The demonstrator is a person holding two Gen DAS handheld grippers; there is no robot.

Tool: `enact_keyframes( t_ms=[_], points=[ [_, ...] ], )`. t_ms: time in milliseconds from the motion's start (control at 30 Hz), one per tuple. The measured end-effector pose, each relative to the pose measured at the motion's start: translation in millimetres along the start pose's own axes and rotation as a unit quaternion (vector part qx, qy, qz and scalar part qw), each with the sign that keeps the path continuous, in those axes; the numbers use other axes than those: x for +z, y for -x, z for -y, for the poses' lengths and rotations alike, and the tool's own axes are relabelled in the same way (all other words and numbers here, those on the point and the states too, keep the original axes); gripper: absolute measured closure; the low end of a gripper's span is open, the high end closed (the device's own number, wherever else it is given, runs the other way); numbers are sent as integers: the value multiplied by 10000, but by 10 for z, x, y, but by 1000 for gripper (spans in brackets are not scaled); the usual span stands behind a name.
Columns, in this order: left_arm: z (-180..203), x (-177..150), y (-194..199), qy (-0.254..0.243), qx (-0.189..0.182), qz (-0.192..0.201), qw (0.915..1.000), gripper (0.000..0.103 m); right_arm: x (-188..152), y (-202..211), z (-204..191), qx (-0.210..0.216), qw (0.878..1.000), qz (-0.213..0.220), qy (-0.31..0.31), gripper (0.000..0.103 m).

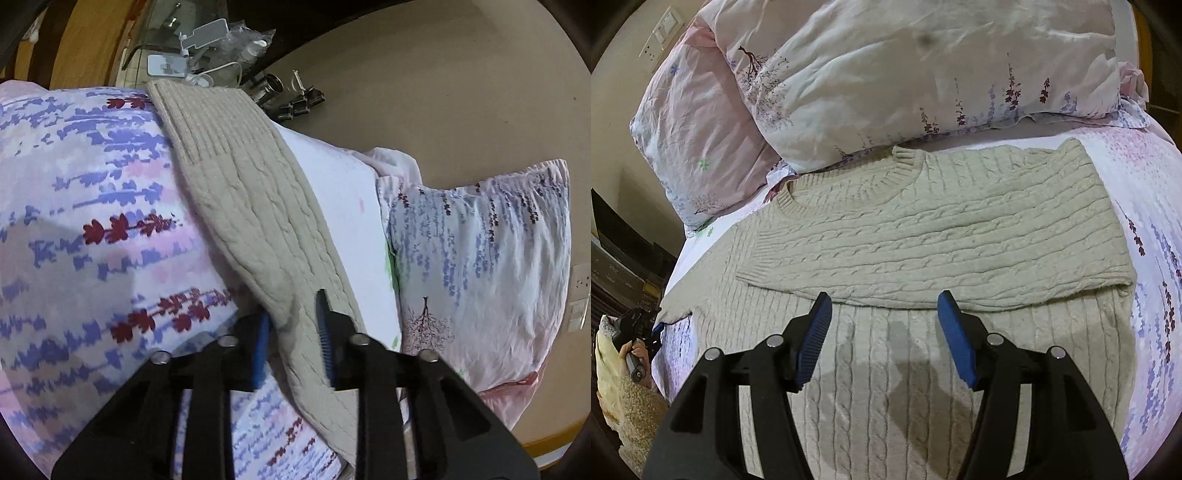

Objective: Fold small clothes
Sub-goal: 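Fold the held sleeve across the sweater back with the left gripper, release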

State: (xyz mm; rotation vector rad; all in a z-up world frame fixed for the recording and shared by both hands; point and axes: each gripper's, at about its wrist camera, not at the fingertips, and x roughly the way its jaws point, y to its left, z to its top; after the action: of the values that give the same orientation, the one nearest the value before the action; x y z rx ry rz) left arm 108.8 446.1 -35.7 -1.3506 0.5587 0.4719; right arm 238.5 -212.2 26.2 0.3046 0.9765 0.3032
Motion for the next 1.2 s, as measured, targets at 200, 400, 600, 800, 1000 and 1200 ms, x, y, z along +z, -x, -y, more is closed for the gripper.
enact_keyframes(
  t_ms=[200,400,600,800,1000,1200],
  points=[
    [280,-136,137,-379,-280,248,9986,97,21,42,76,-14,10000,96,17,44],
    [1181,-752,241,-1459,-1277,-101,9810,98,51,137,178,-29,9995,299,-28,42],
    [2179,-2140,83,-3046,-2295,-1142,9173,98,1,224,291,-103,9991,417,-68,42],
    [2342,-3383,-365,-3966,-2153,-2082,8678,97,-72,301,417,-235,9983,507,-147,42],
    [2134,-4164,-726,-4767,-1293,-2738,8252,96,-73,355,479,-348,9976,574,-136,42],
    [2023,-4021,-458,-5238,-1305,-2761,7952,72,-5,408,170,-225,9963,645,521,42]
  ],
)
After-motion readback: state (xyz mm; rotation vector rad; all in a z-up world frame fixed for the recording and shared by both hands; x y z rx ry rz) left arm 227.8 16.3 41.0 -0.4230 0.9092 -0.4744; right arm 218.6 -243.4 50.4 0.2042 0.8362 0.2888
